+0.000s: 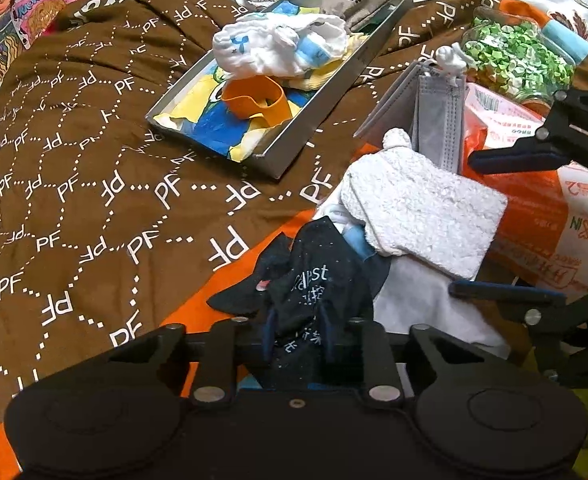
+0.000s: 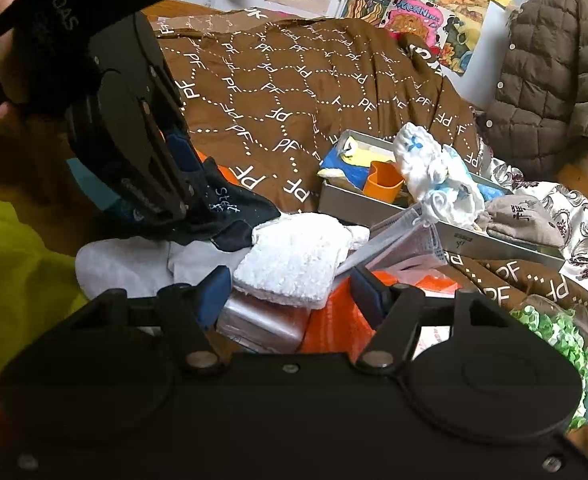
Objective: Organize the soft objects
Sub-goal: 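Grasp the black sock with the left tool while the right tool grasps the white towel, then carry the black sock and white towel over the metal tray, then open both tools to drop the sock and towel into the tray, then lift both open tools away from the tray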
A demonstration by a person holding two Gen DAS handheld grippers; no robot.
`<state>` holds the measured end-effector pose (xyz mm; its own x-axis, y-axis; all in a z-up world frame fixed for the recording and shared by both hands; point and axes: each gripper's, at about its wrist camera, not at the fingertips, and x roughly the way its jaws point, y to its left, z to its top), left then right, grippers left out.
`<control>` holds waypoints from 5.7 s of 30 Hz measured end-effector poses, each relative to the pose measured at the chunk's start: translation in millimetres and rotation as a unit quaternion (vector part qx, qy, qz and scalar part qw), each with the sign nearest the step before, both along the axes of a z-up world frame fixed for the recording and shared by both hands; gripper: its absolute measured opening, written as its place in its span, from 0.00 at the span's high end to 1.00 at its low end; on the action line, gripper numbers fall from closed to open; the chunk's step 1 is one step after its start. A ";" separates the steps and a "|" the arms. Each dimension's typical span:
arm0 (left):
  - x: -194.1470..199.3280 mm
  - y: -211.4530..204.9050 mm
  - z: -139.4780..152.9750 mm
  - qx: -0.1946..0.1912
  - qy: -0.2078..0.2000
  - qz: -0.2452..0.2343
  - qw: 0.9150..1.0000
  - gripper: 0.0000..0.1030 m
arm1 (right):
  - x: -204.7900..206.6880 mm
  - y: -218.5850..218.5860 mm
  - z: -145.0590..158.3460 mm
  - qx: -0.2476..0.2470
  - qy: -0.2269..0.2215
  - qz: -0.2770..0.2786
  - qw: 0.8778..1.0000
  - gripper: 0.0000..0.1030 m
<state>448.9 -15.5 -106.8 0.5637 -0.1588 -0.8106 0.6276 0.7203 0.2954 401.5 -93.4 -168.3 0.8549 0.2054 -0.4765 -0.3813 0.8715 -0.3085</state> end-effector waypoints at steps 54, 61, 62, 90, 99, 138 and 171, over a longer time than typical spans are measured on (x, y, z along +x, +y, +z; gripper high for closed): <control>107.9 -81.0 123.5 -0.231 -0.245 0.082 0.938 0.98 | 43.9 -77.2 57.5 0.032 -0.151 -0.144 0.977 0.57; 158.2 -93.9 102.0 -0.244 -0.226 0.128 0.934 0.98 | 105.7 -96.5 66.3 0.030 -0.155 -0.147 0.977 0.57; 166.4 -93.6 97.8 -0.248 -0.217 0.137 0.934 0.98 | 113.0 -96.1 67.8 0.031 -0.154 -0.147 0.977 0.57; 209.4 -66.5 15.5 -0.232 -0.090 0.203 0.947 0.80 | 239.2 -98.9 29.7 0.041 -0.018 -0.141 0.989 0.48; 185.1 -59.2 37.9 -0.242 -0.112 0.196 0.944 0.49 | 216.4 -116.7 52.6 0.063 -0.030 -0.158 0.985 0.33; -39.5 -17.2 184.4 -0.292 -0.284 0.176 0.896 0.01 | 17.6 -156.6 199.3 0.212 -0.216 -0.171 0.938 0.00; -201.3 11.7 108.0 -0.277 -0.235 0.226 0.904 0.01 | -152.7 -122.6 124.3 0.184 -0.143 -0.198 0.952 0.00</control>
